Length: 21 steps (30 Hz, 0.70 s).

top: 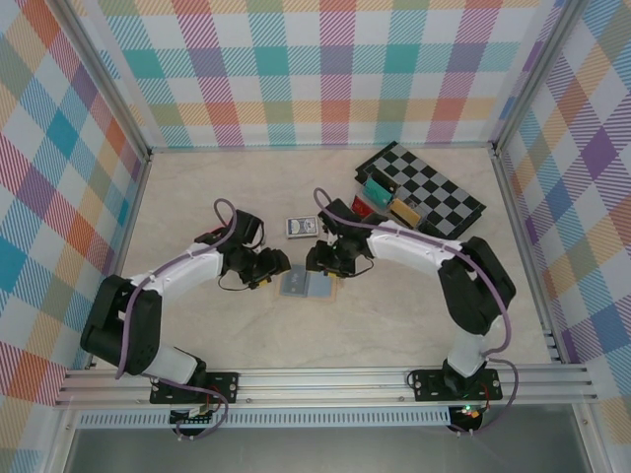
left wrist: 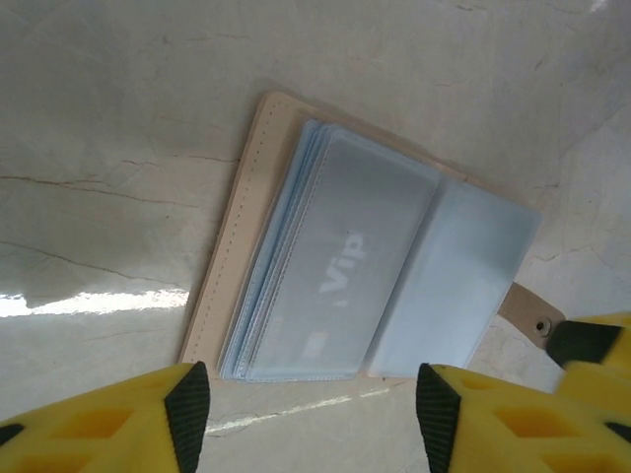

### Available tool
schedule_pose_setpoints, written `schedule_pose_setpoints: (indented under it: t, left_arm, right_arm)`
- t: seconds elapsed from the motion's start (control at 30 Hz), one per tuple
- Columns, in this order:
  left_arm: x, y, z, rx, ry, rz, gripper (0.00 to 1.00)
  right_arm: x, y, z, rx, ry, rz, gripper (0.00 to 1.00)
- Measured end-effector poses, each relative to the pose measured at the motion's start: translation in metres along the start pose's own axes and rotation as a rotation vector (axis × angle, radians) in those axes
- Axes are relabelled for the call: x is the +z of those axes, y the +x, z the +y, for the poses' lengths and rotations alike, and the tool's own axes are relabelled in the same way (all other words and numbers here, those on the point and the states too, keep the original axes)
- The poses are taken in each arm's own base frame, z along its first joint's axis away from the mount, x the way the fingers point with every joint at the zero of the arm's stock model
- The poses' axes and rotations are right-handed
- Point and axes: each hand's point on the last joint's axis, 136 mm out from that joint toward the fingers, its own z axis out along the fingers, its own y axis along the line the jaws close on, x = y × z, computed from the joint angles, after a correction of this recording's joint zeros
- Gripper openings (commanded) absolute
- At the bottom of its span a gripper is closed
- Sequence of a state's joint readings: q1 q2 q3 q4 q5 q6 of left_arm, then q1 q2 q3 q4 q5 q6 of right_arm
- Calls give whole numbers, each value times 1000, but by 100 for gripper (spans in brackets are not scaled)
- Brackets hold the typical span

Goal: Take the credit cards out of the card holder

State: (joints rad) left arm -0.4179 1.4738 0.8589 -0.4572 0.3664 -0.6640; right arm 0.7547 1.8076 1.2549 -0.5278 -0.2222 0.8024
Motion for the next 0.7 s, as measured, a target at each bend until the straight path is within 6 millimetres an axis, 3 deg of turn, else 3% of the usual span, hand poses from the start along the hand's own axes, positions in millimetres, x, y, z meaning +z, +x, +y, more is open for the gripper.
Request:
schedule_pose_setpoints:
  t: [0.2,0.43,0.7]
  left_arm:
    - [15,5,3,-12,-11,43,52]
    - [27,6,3,-13,-32,73,50]
    - [28,1,-7,-18,-8,83,38]
  right_arm:
    - [31,0,-22,30,82,42,48]
    - [40,-10,-24,8,112,47,47]
    - [41,-15,-24,-13,120,50,47]
